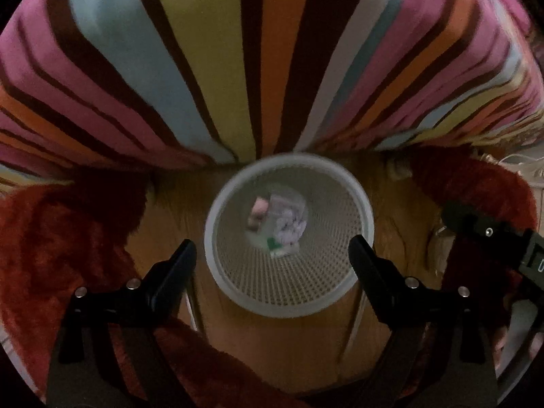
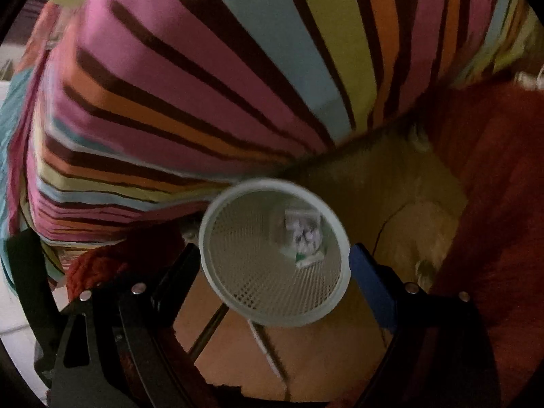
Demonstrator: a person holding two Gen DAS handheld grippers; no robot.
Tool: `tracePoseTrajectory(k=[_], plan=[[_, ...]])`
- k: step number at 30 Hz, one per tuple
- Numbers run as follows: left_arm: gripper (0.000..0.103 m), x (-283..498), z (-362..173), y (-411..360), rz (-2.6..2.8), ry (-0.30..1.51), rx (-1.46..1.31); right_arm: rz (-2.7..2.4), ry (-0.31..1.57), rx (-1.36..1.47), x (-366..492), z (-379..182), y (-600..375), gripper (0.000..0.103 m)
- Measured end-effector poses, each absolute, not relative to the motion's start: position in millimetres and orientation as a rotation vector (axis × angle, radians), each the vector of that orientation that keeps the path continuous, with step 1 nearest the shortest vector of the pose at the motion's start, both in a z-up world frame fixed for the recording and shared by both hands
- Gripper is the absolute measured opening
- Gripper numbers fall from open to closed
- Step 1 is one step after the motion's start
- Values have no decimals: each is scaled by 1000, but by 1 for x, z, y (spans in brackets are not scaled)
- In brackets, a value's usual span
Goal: Collect trash
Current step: 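Lift both tools away from the wastebasket back toward the bed, then grasp the green tissue pack with the left tool while the right tool grasps the white plastic bag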
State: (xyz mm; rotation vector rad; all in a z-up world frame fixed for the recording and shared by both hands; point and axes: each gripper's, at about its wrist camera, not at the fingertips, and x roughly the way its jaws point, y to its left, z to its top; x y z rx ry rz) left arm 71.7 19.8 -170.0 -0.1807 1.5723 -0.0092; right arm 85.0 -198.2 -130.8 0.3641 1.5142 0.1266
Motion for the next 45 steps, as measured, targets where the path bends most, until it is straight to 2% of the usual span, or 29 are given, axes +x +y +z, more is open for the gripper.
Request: tracePoseTrajectory(k=[14,26,45], plan=[[88,70,-87,30,20,1264,-183,128,1091,203,96,-37,-206,85],[88,85,-38,43,62,1056,-152,135,991,138,118,-13,-198,85],[88,164,-25,70,79,1003,-189,85,927,142,193,6,-216,85]])
